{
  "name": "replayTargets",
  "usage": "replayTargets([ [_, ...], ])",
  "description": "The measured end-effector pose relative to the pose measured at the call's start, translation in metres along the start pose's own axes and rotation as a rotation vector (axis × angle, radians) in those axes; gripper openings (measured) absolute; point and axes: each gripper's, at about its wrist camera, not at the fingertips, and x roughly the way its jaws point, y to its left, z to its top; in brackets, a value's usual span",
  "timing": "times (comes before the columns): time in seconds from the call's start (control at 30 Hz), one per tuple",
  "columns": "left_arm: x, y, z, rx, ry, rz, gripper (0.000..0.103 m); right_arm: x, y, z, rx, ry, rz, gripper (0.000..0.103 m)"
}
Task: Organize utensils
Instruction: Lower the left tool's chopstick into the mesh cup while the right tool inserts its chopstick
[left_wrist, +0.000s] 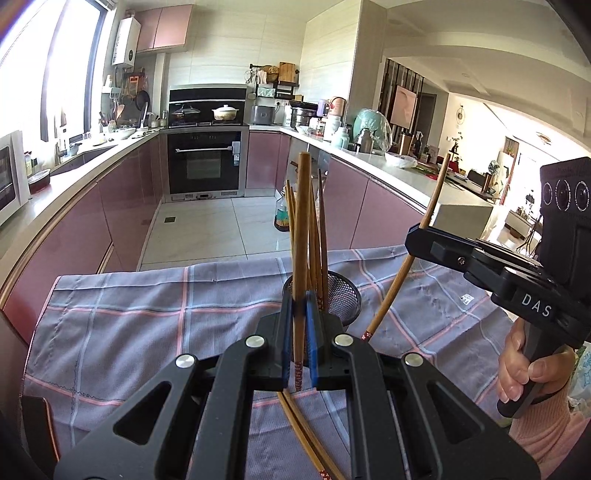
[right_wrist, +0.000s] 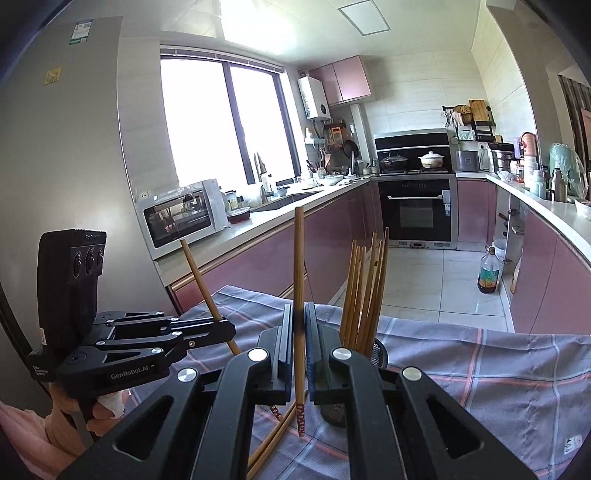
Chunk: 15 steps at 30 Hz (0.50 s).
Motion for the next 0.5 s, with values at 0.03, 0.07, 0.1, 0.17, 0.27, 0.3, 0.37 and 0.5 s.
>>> replayTargets([
  [0.03, -0.001, -0.001, 0.0, 0.002, -0.001, 0.0, 0.008, 0.0, -0.001, 0.001, 0.0, -0.003, 0.0, 0.005],
  [0.07, 0.0, -0.001, 0.0, 0.003, -0.002, 0.001, 0.008, 0.0, -0.001, 0.003, 0.001, -0.005, -0.001, 0.005],
  [0.1, -0.001, -0.001, 0.0, 0.004, -0.003, 0.003, 0.008, 0.0, -0.002, 0.004, 0.001, -0.007, -0.001, 0.005],
  [0.17, -0.001, -0.002, 0.002, 0.008, -0.006, 0.007, 0.008, 0.0, -0.002, 0.006, 0.001, -0.01, -0.002, 0.005],
  [0.27, -0.001, -0.004, 0.004, 0.015, -0.01, 0.014, 0.008, 0.0, -0.004, 0.008, 0.002, -0.015, -0.004, 0.005],
  [0.3, -0.001, -0.005, 0.005, 0.017, -0.011, 0.015, 0.008, 0.0, -0.005, 0.009, 0.003, -0.016, -0.004, 0.005],
  [0.37, 0.0, -0.005, 0.008, 0.02, -0.013, 0.017, 0.008, 0.0, -0.006, 0.009, 0.003, -0.019, -0.006, 0.005],
  [0.5, 0.0, -0.006, 0.01, 0.026, -0.019, 0.021, 0.008, 0.001, -0.009, 0.013, 0.006, -0.022, -0.01, 0.005],
])
